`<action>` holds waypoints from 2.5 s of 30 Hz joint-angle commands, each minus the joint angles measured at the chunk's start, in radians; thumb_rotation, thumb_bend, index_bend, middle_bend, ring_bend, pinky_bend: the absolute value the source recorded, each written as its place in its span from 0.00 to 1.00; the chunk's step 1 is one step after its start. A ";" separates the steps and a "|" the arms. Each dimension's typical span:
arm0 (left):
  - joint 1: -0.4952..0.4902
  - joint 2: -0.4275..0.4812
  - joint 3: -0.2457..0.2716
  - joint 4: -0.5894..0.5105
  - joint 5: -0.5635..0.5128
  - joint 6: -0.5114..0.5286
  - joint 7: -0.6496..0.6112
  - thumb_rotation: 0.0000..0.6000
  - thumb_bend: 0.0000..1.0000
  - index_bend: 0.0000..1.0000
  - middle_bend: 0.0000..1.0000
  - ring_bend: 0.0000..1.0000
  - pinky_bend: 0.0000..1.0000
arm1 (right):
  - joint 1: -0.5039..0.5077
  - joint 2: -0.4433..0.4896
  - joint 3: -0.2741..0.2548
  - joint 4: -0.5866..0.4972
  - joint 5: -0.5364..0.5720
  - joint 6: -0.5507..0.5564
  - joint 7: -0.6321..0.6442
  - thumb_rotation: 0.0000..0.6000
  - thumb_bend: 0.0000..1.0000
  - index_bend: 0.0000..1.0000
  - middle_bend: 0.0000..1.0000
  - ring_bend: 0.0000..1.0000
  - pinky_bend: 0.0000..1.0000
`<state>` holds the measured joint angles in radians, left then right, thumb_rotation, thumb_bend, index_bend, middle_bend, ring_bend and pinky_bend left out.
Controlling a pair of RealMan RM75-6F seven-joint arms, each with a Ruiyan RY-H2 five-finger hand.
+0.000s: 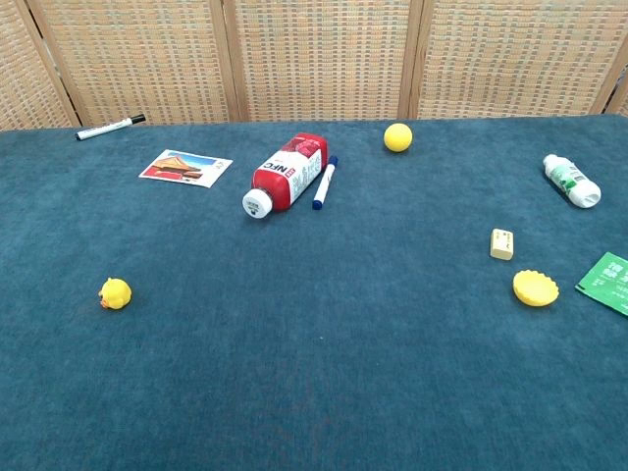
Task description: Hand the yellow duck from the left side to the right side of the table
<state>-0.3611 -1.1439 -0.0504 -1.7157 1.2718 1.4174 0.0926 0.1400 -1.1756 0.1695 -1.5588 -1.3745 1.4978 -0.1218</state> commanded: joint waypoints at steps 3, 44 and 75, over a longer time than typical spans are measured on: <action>0.008 0.001 -0.010 -0.008 -0.007 -0.010 0.032 1.00 0.00 0.00 0.00 0.00 0.00 | 0.000 -0.002 0.003 0.001 0.007 -0.002 -0.003 1.00 0.00 0.00 0.00 0.00 0.00; -0.297 -0.320 0.002 0.369 -0.026 -0.566 0.222 1.00 0.23 0.48 0.00 0.00 0.00 | 0.013 -0.001 0.022 0.024 0.057 -0.053 0.040 1.00 0.00 0.00 0.00 0.00 0.00; -0.463 -0.283 -0.113 0.196 0.062 -0.605 0.243 1.00 0.32 0.61 0.00 0.00 0.00 | 0.011 0.005 0.027 0.018 0.061 -0.051 0.056 1.00 0.00 0.00 0.00 0.00 0.00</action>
<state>-0.7786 -1.4216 -0.1376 -1.4996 1.3081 0.8502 0.3304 0.1510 -1.1709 0.1968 -1.5400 -1.3131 1.4461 -0.0660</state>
